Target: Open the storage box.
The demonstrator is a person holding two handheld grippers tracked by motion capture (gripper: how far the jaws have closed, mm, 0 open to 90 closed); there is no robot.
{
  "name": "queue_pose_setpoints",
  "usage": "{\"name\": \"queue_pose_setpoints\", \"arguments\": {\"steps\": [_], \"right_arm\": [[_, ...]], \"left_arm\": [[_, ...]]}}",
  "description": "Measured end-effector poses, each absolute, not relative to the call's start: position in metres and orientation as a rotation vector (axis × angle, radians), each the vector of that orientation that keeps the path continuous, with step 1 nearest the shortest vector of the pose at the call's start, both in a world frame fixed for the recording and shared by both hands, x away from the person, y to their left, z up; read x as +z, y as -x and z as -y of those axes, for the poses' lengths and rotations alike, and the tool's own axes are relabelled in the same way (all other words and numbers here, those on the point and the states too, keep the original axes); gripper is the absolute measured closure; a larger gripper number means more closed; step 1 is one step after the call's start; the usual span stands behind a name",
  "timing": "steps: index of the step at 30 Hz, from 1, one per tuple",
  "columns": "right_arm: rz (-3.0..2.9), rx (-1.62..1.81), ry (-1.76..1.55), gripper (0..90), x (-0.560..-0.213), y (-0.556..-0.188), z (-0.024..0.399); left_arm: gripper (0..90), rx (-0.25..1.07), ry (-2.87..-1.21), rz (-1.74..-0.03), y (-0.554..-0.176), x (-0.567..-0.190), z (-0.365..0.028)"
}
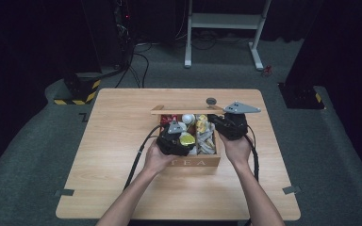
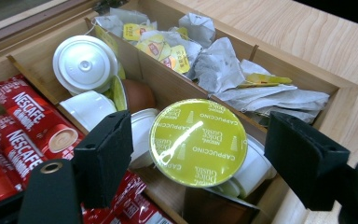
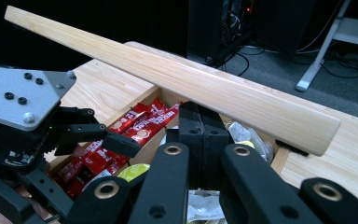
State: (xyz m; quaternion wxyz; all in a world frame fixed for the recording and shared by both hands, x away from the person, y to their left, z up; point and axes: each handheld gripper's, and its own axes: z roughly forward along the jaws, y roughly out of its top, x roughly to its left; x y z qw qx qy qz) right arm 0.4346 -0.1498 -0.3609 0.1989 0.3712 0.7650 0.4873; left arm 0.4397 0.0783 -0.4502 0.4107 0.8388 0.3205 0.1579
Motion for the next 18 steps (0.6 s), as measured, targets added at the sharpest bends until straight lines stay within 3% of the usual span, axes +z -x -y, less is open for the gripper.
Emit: {"name": "queue_pose_setpoints", "arguments": {"steps": [18], "right_arm": [[-2.135,1.371,-1.04,90.0,-0.3617,-0.4359,0.1494]], "left_arm": [[32.0,0.388,-2.162,-0.86,-0.449,-0.4531,-0.0689]]}}
